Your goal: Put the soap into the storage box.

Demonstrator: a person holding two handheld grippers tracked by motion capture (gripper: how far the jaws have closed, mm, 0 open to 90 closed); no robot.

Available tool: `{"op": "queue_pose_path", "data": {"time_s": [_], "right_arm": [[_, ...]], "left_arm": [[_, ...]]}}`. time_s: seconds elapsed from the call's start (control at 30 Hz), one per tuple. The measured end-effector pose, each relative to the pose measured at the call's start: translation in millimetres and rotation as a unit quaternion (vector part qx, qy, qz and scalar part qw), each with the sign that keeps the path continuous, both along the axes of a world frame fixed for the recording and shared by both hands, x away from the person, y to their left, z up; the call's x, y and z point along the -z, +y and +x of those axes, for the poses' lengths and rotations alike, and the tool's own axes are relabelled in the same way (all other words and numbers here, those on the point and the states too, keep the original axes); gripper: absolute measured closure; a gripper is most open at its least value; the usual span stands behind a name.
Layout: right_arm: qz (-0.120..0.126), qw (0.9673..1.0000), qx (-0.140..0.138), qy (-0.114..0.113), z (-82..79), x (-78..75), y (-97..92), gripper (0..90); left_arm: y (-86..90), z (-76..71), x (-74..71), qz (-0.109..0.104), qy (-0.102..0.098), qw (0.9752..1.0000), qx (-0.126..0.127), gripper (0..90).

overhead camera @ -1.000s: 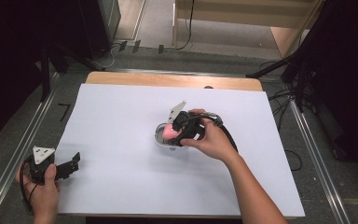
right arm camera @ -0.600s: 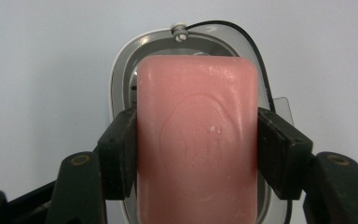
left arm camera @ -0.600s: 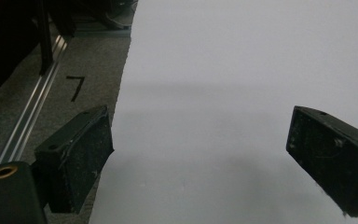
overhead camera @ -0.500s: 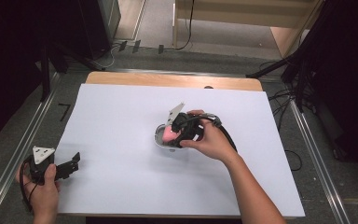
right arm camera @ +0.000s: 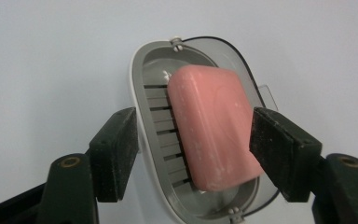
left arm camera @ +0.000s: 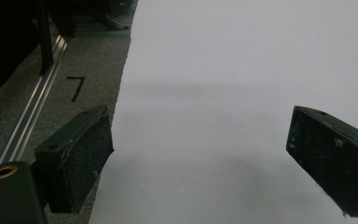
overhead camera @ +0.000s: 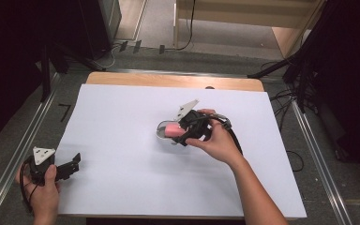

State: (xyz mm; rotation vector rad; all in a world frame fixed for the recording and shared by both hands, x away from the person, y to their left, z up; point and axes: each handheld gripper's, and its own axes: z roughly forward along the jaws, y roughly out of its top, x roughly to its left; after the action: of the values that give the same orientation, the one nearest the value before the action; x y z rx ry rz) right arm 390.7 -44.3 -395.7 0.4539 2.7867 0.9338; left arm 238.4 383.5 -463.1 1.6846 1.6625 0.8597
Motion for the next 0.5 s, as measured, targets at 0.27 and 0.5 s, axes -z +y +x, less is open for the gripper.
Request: {"op": "queue_pose_path", "data": {"time_s": [0.27, 0.5], "right_arm": [[0.025, 0.9988, 0.039, 0.013, -1.9, 3.2, -19.1, 28.2], [0.037, 0.9957, 0.082, 0.022, -4.8, 7.0, -34.6, 25.8]], "left_arm": [[-0.2, 0.1, 0.0, 0.000, 0.000, 1.0000, 0.000, 7.6], [-0.1, 0.0, 0.1, 0.000, -0.001, 1.0000, 0.002, 7.6]]}}
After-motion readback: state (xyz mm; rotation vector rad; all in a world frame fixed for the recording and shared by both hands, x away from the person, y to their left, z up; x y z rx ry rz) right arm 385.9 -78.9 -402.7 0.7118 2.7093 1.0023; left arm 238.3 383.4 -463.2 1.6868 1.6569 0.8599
